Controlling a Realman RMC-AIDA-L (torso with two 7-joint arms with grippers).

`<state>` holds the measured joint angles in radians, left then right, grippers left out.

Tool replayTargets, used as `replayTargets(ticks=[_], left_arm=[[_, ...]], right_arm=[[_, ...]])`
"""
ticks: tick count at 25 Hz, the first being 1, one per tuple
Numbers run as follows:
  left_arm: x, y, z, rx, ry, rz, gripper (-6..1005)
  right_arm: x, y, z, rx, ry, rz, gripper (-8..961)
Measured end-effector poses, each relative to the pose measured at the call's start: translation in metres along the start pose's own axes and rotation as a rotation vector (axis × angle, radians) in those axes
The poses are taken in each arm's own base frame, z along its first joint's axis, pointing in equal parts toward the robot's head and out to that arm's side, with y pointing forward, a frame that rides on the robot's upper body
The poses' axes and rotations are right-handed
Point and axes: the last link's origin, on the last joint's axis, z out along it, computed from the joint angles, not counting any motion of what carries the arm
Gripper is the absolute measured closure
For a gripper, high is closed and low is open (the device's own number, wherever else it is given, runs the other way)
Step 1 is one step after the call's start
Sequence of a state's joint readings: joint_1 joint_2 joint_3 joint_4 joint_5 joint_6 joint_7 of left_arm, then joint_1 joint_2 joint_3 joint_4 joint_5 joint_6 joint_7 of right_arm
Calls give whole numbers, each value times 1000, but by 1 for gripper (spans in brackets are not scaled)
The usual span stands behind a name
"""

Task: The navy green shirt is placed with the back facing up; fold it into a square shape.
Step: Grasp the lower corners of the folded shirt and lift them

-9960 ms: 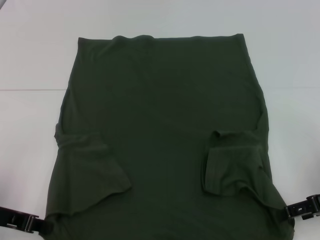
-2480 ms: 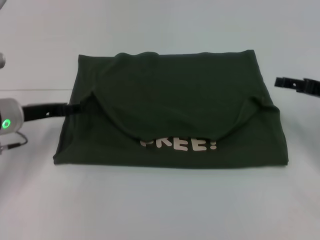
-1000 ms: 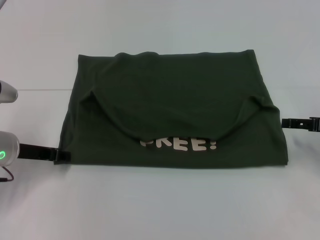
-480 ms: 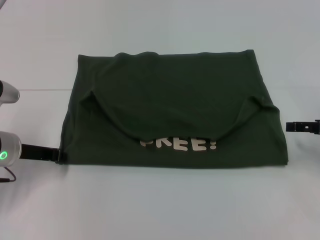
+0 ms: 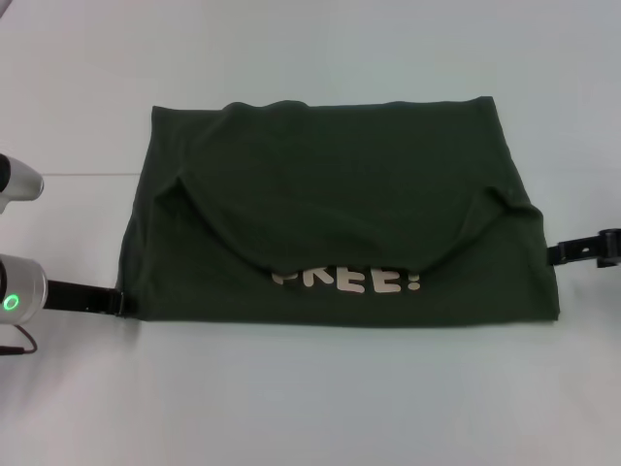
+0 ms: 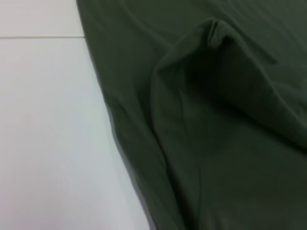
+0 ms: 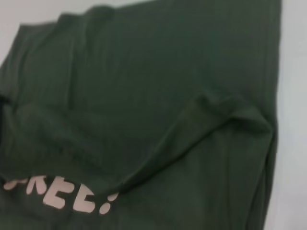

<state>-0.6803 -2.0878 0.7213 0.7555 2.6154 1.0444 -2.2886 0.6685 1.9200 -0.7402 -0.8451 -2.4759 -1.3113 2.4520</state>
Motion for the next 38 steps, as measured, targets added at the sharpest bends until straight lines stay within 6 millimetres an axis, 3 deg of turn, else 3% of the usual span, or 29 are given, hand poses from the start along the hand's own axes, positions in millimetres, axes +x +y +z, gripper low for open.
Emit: replayTargets(ticks=[10,26,38], left_arm=[[6,7,-5,-19,16,25,958],[4,10,-5,-34,8,28,958],[4,12,-5,-38,14,28,959]], right_arm=[[3,29,38,54,66,-80,15],[30,21,58,75,112,-37,17],[26,21,61,83,90,-116,467]])
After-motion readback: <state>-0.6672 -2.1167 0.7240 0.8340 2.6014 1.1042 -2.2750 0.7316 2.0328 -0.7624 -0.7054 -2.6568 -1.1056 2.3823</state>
